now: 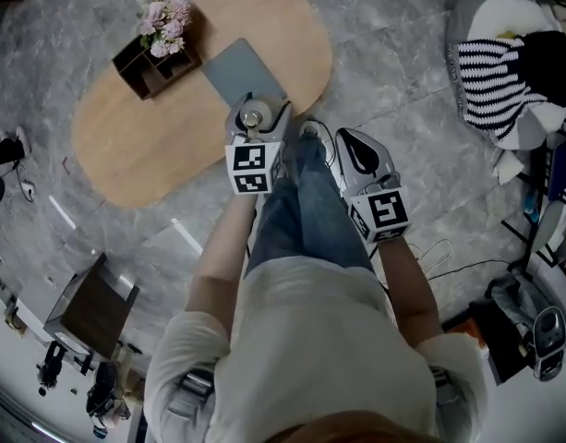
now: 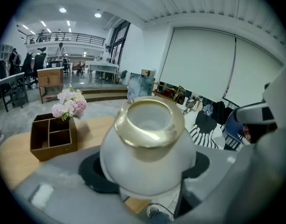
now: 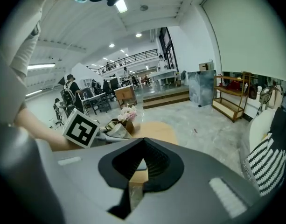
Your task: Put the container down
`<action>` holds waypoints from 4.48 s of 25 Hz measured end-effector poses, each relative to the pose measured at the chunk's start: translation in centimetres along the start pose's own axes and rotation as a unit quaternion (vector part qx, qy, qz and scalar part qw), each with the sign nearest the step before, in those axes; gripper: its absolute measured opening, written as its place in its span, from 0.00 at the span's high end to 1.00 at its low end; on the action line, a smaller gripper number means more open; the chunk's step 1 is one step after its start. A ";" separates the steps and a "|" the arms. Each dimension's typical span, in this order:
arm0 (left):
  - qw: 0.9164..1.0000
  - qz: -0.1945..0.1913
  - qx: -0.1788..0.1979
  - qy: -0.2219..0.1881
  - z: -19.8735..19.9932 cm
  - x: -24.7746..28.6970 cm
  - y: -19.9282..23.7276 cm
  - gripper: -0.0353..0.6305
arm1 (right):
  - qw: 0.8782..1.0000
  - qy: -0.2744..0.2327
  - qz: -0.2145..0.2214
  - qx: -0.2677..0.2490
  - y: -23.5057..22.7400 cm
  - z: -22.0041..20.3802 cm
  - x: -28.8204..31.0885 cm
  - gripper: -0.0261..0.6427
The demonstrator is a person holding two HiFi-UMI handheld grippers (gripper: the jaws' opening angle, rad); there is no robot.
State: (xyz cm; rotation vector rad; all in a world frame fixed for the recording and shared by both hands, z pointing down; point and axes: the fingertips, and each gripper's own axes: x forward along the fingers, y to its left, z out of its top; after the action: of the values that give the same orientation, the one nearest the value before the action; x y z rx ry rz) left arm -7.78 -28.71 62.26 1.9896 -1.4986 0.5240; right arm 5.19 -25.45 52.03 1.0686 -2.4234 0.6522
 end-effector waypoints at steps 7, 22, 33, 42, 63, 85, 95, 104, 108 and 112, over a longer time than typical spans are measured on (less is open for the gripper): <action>1.000 -0.001 0.008 0.030 -2.8 7.5 0.6 0.43 | 1.000 0.016 0.007 0.021 -3.1 -2.0 3.5 0.96; 0.995 0.020 0.044 0.086 -7.2 17.6 2.5 0.43 | 0.996 0.061 0.023 0.057 -6.5 -6.2 7.0 0.96; 0.990 0.039 0.063 0.121 -9.4 21.1 3.6 0.43 | 0.995 0.070 0.032 0.066 -7.8 -5.9 9.0 0.96; 0.987 0.047 0.109 0.109 -9.7 21.3 3.5 0.43 | 0.995 0.067 0.030 0.072 -8.4 -5.5 9.8 0.96; 0.995 0.031 0.028 0.089 -10.5 15.7 2.2 0.31 | 0.996 0.049 0.041 0.061 -5.7 -4.9 7.1 0.96; 0.998 0.046 -0.047 -0.016 -10.8 -5.5 -3.1 0.52 | 0.999 -0.021 0.032 -0.001 6.7 -8.5 -6.0 0.96; 0.996 0.030 -0.050 -0.074 -10.7 -19.6 -7.4 0.82 | 0.998 -0.050 0.030 0.000 14.1 -10.2 -13.3 0.96; 0.993 0.019 -0.062 -0.099 -10.5 -31.4 -10.1 0.95 | 0.997 -0.069 0.035 -0.010 19.1 -9.0 -19.8 0.96; 0.992 0.014 -0.064 -0.108 -9.1 -35.0 -11.1 0.95 | 0.996 -0.081 0.041 -0.024 20.6 -7.7 -22.1 0.96; 0.991 0.001 -0.068 -0.112 -8.0 -37.2 -11.9 0.95 | 0.994 -0.089 0.052 -0.041 22.0 -6.4 -23.6 0.96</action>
State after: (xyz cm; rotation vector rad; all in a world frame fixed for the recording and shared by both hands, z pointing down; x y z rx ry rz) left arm -6.89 5.88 42.42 1.9909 -1.6216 0.1968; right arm 4.18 4.74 39.05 1.0116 -2.6484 0.5027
